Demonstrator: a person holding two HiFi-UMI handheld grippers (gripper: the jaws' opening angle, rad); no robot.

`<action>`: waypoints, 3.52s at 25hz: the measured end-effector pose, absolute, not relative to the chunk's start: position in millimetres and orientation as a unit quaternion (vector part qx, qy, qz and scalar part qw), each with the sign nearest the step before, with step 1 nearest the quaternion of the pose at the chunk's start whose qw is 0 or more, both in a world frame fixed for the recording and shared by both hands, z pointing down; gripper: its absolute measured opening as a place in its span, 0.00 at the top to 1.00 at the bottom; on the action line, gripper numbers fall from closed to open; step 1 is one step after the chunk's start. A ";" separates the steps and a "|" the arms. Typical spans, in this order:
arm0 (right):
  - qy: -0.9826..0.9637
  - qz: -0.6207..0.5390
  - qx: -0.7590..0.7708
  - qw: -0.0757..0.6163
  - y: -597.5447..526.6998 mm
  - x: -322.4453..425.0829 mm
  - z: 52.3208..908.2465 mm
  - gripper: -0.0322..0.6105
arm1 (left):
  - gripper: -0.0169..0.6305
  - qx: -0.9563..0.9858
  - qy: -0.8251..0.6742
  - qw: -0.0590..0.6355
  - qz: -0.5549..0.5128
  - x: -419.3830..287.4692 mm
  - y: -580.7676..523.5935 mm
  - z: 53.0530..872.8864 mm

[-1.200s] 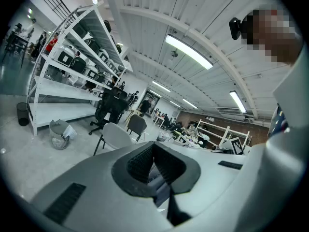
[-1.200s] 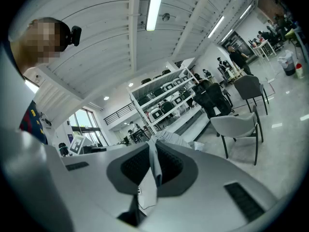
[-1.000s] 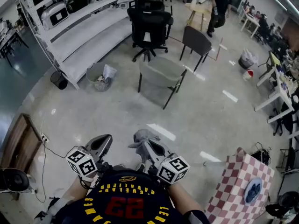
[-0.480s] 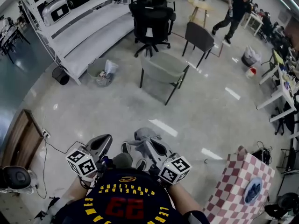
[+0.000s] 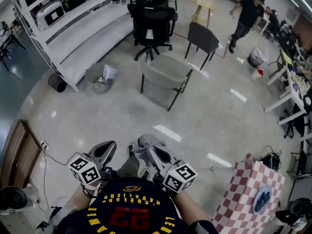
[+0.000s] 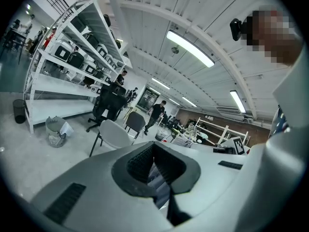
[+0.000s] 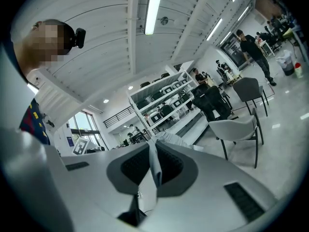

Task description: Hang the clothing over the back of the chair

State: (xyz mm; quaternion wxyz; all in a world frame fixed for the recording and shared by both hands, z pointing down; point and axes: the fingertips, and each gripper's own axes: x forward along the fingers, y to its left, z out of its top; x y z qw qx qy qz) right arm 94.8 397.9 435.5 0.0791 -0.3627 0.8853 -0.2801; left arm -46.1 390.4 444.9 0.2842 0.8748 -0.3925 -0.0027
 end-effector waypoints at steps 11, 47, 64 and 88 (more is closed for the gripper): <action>0.880 -0.290 -0.369 0.069 332.8 91.9 444.3 0.91 | 0.97 0.875 -0.381 0.298 -0.003 -44.4 316.9 454.2; 0.870 -0.300 -0.388 0.054 74.5 26.0 442.1 0.91 | 0.97 0.864 -0.373 0.339 -0.016 -125.4 76.8 483.7; 0.897 -0.324 -0.299 0.043 -70.3 21.4 450.6 0.91 | 0.97 0.829 -0.444 0.340 -0.026 -110.3 -47.2 477.8; 0.884 -0.331 -0.323 0.070 -274.8 95.8 451.0 0.91 | 0.97 0.791 -0.509 0.337 -0.042 -97.7 -153.9 474.9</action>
